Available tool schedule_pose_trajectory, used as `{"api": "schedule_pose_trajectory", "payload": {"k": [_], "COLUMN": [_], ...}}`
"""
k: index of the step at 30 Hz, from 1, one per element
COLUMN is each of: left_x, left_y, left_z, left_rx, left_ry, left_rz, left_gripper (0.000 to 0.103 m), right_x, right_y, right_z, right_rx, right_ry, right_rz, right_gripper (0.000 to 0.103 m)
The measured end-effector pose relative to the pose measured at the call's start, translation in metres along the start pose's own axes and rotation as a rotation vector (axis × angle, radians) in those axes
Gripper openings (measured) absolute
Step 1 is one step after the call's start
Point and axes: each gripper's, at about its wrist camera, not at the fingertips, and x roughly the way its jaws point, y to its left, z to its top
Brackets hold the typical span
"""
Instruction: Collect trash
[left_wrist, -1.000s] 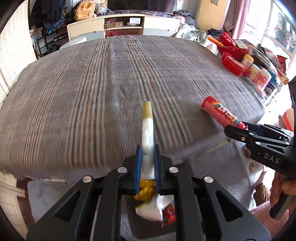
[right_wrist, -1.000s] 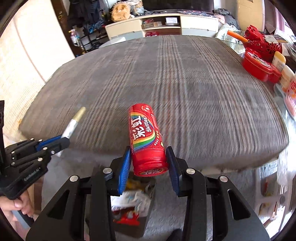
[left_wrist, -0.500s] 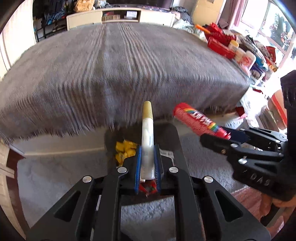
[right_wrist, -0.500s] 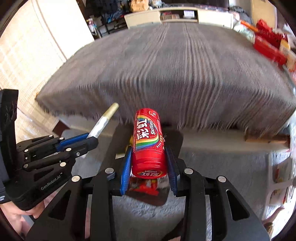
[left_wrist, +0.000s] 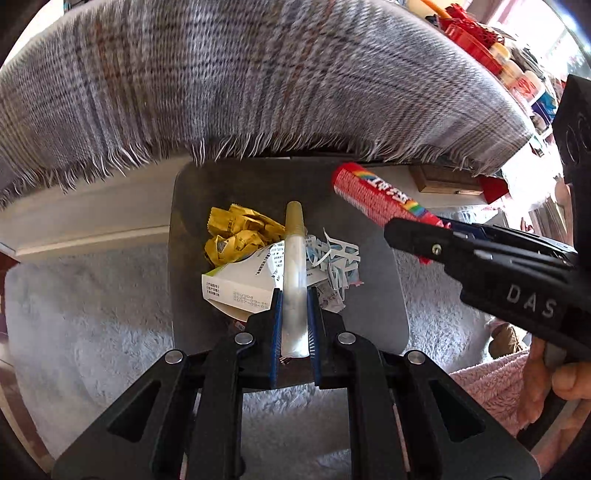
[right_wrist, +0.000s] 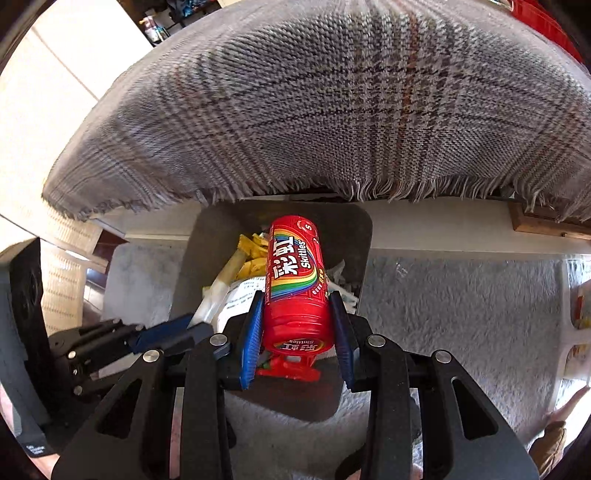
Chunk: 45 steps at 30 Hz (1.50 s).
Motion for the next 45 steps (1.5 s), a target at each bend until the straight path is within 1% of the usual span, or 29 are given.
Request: {"api": "schedule_pose_trajectory", "payload": {"k": [5,9,13,16,17,18,19,20,21,22,23,24,25,26,27,28,29,32,34,36,39,40,41,43,45], "left_x": [0.01,0.017,0.019,0.019,0.02,0.019,0.016,0.014,0.011,0.007,0.004,0.001,-0.002,-0.005,-0.008,-0.013,-0.016,-0.027,-0.038,-0.057,-0.092,-0.107,-0.121,-0.146,-0.176], "left_y": [0.006,0.009,0.009,0.01,0.01,0.01,0.011,0.011,0.011,0.011,0.012,0.012,0.014,0.015,0.017,0.017,0.018,0.019,0.02,0.021,0.019,0.017,0.014,0.009,0.001], "left_z": [0.001,-0.001,-0.002,-0.001,0.0,0.0,0.0,0.0,0.0,0.001,0.0,0.0,-0.001,-0.002,-0.003,-0.005,-0.007,-0.009,-0.008,-0.004,0.004,0.009,0.013,0.025,0.035], "left_rx": [-0.022,-0.04,-0.033,-0.039,-0.039,-0.038,-0.036,-0.032,-0.025,-0.02,-0.016,-0.018,-0.02,-0.023,-0.024,-0.023,-0.021,-0.018,-0.024,-0.033,-0.039,-0.032,-0.02,0.003,0.026], "left_ry": [0.018,0.036,0.038,0.039,0.038,0.034,0.028,0.017,0.005,-0.005,-0.017,-0.025,-0.029,-0.034,-0.038,-0.047,-0.053,-0.055,-0.079,-0.127,-0.205,-0.239,-0.266,-0.307,-0.382], "left_rz": [-0.008,-0.007,-0.006,-0.012,-0.01,-0.008,-0.005,0.003,0.012,0.02,0.028,0.029,0.027,0.026,0.026,0.027,0.024,-0.003,-0.003,0.007,0.019,0.026,0.036,0.082,0.106], "left_gripper": [0.012,0.012,0.012,0.015,0.02,0.028,0.033,0.043,0.052,0.057,0.064,0.069,0.072,0.078,0.085,0.089,0.094,0.095,0.095,0.095,0.095,0.095,0.095,0.095,0.095], "right_x": [0.009,0.019,0.026,0.027,0.027,0.025,0.023,0.02,0.018,0.017,0.016,0.015,0.012,0.009,0.005,0.003,0.001,-0.007,-0.015,-0.029,-0.062,-0.079,-0.091,-0.117,-0.145], "right_y": [0.0,0.004,0.007,0.006,0.007,0.004,0.003,0.0,-0.003,-0.005,-0.008,-0.012,-0.015,-0.018,-0.018,-0.015,-0.012,-0.011,-0.012,-0.012,-0.007,-0.003,0.002,0.01,0.018], "right_z": [0.005,0.007,0.01,0.012,0.012,0.014,0.015,0.016,0.016,0.015,0.015,0.015,0.015,0.015,0.014,0.014,0.013,0.012,0.01,0.009,0.009,0.009,0.01,0.016,0.021], "right_rx": [0.016,0.032,0.04,0.049,0.05,0.048,0.045,0.043,0.04,0.041,0.047,0.053,0.064,0.069,0.07,0.064,0.052,0.035,0.042,0.045,0.024,0.009,-0.005,-0.019,-0.025], "right_ry": [0.006,0.027,0.033,0.026,0.02,0.015,0.006,-0.003,-0.011,-0.016,-0.02,-0.024,-0.039,-0.049,-0.065,-0.08,-0.092,-0.107,-0.112,-0.135,-0.217,-0.255,-0.271,-0.316,-0.383], "right_rz": [0.018,0.036,0.032,0.03,0.022,0.013,0.0,-0.011,-0.021,-0.034,-0.043,-0.048,-0.056,-0.058,-0.063,-0.071,-0.083,-0.102,-0.109,-0.113,-0.112,-0.114,-0.118,-0.156,-0.18], "right_gripper": [0.036,0.036,0.037,0.037,0.04,0.044,0.054,0.06,0.061,0.063,0.069,0.073,0.08,0.088,0.093,0.1,0.1,0.1,0.1,0.1,0.1,0.1,0.1,0.1,0.1]}}
